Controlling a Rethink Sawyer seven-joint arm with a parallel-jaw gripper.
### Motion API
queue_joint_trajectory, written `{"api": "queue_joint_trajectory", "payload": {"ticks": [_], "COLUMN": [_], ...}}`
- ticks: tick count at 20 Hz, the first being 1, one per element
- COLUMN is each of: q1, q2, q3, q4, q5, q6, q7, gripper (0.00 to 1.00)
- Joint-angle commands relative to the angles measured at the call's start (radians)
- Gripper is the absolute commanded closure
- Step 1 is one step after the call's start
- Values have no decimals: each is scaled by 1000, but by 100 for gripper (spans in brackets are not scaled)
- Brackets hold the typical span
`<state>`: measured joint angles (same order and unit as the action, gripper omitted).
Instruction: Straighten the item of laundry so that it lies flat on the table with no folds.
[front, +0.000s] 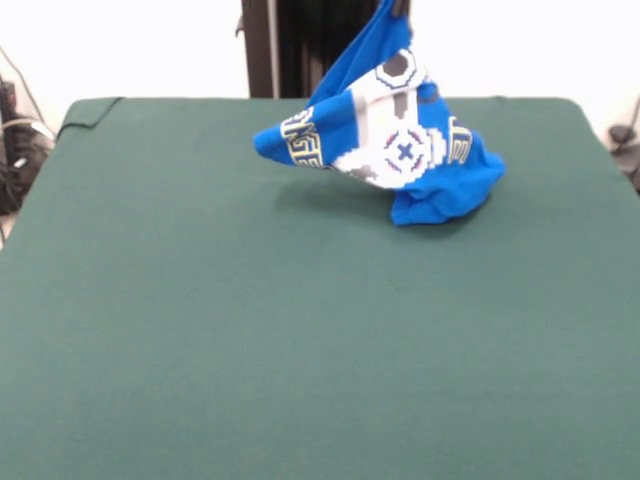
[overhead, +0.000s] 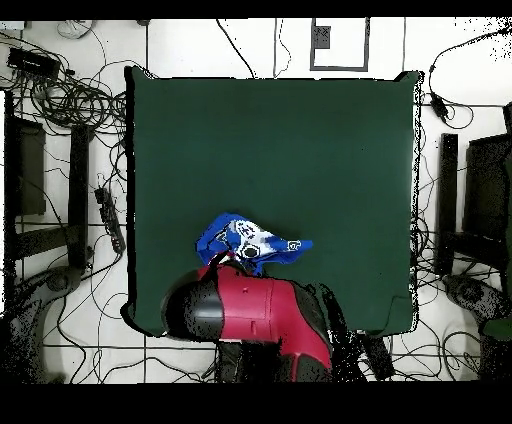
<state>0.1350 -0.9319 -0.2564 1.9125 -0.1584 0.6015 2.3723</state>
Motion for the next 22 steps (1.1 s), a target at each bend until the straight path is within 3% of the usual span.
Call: {"api": "queue_joint_trajectory", "payload": {"ticks": [1, 22], "q1": [57, 72], "q2": [60, 90], "q3": [-7, -29], "q4": [-36, -62], "q5": [64, 117], "q6": [-15, -14], "q7": [265, 208], "gripper": [100, 100]}}
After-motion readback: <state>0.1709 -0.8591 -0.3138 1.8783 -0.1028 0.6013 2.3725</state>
